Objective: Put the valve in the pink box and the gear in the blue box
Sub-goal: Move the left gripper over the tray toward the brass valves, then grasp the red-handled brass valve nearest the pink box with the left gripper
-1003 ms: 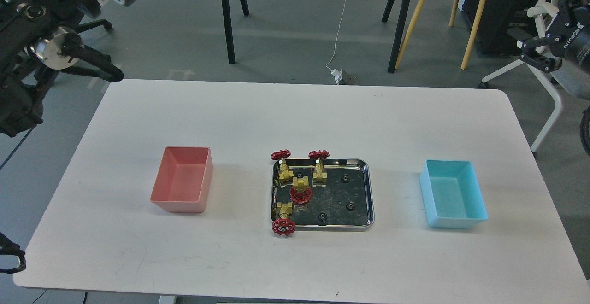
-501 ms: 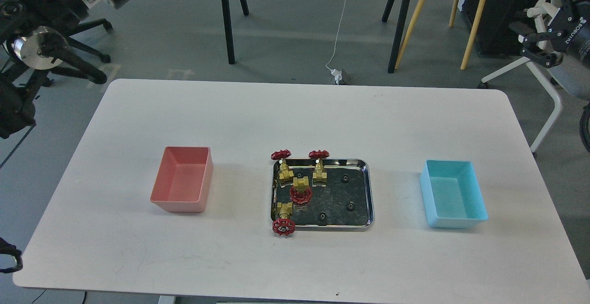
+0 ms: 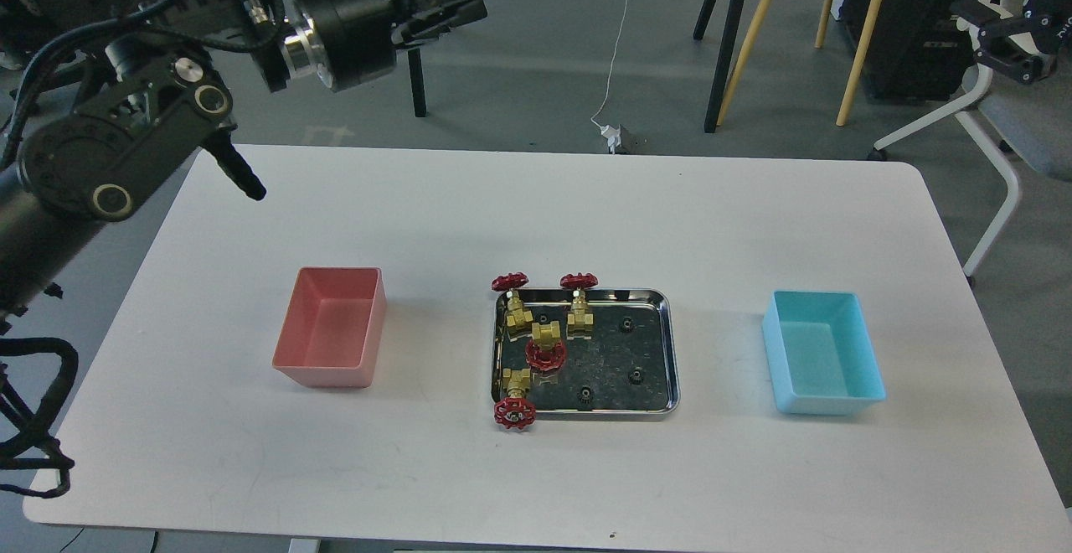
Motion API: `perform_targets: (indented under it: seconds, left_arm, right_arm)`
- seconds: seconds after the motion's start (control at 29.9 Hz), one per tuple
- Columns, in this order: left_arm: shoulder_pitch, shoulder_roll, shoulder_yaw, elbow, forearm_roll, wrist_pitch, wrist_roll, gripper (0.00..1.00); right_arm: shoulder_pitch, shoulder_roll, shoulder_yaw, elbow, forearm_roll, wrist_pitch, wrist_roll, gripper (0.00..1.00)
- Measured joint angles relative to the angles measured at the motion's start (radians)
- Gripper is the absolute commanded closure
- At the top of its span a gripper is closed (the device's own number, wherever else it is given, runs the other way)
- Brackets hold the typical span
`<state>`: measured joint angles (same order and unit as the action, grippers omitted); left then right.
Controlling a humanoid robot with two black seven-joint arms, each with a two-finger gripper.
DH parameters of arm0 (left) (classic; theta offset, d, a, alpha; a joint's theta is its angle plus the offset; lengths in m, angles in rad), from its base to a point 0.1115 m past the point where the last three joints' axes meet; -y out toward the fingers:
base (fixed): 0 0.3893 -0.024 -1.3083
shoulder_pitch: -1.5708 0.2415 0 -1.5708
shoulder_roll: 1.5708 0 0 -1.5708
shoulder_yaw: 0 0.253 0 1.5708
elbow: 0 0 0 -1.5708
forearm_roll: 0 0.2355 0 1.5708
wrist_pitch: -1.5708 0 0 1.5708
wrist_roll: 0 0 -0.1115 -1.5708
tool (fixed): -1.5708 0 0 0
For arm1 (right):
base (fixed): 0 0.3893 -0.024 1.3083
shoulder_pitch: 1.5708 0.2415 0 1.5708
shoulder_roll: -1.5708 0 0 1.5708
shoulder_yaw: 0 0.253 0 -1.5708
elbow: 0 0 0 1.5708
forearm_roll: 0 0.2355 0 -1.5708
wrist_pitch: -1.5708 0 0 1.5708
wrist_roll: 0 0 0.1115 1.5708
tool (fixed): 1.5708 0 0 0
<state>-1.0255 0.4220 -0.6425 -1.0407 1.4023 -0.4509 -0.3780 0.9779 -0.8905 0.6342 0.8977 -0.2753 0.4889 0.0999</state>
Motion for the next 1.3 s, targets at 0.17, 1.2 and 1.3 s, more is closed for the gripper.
perform_targets:
  seconds: [0.17, 1.2, 1.3]
  left_arm:
    - [0.034, -0.044, 0.180, -0.019, 0.209, 0.221, -0.084, 0.03]
    - [0.261, -0.293, 0.700, 0.400, 0.410, 0.922, -0.111, 0.04]
    - [0.276, -0.337, 0.702, 0.462, 0.409, 0.921, -0.111, 0.05]
  right_arm:
    - [0.056, 0.002, -0.013, -0.057, -0.004, 0.000, -0.014, 0.01]
    - [0.085, 0.002, -0.021, -0.091, -0.103, 0.000, -0.021, 0.01]
    - [0.085, 0.002, -0.021, -0.091, -0.104, 0.000, -0.021, 0.01]
